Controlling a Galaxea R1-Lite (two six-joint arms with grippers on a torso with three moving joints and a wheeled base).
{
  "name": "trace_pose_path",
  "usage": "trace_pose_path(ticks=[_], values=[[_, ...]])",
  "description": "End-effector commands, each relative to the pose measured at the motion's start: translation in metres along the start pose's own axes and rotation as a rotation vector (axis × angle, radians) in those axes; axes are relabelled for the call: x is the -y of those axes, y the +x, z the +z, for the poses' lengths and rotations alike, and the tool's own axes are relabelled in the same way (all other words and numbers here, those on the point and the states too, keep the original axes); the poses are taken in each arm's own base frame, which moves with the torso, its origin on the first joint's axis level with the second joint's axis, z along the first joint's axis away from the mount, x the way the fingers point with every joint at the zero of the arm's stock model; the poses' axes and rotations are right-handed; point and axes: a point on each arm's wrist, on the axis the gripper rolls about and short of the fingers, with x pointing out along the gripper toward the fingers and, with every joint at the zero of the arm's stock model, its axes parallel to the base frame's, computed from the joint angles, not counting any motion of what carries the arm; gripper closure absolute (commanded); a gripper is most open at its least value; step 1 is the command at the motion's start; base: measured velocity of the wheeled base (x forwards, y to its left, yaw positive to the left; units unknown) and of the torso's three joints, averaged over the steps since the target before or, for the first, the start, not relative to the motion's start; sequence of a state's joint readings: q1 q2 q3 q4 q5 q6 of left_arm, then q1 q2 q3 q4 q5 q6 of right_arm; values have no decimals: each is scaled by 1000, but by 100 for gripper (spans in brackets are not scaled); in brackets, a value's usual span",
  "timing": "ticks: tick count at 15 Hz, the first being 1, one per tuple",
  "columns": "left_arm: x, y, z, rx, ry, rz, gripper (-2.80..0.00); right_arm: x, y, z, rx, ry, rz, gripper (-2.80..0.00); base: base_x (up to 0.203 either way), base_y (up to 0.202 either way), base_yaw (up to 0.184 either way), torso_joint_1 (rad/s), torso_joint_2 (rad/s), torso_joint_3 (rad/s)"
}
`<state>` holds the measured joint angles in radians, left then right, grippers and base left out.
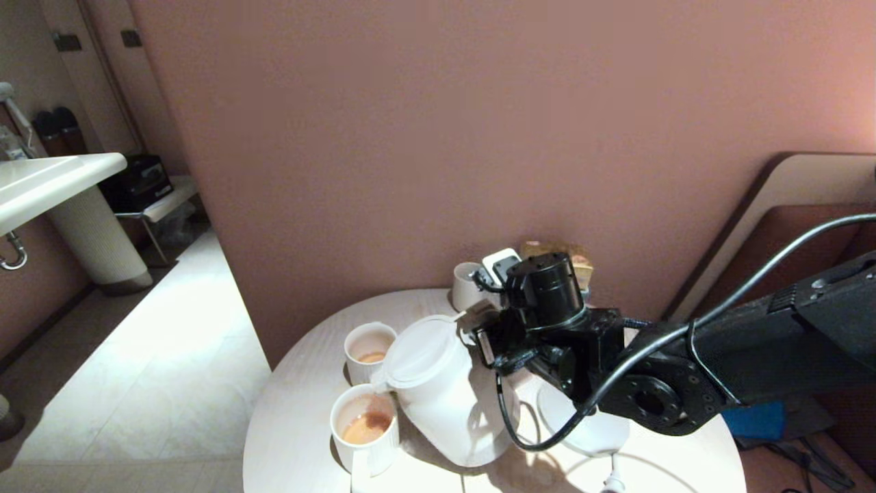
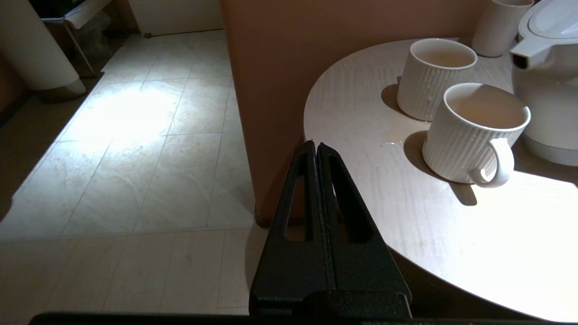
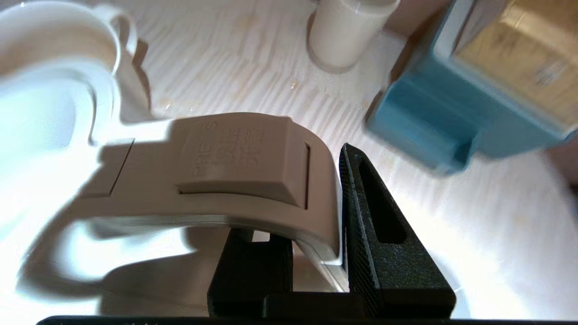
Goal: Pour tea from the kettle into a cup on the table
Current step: Put down the kettle on the table
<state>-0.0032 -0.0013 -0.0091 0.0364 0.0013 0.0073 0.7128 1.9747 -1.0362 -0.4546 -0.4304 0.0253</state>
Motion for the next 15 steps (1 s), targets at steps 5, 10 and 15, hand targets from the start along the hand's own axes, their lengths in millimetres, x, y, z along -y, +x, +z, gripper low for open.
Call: trace_pose_path(ticks=[5,10,15], values=[[0,0,0,-2,0,0,0,9,-1,-16,34,169,6,0,0,0,0,0,0,0],[0,0,0,-1,0,0,0,50,-6,-26,81,282,-47,0,0,0,0,0,0,0],[0,0,0,-2,0,0,0,98,-16,-36,91,353,-80,0,0,0,0,0,0,0]])
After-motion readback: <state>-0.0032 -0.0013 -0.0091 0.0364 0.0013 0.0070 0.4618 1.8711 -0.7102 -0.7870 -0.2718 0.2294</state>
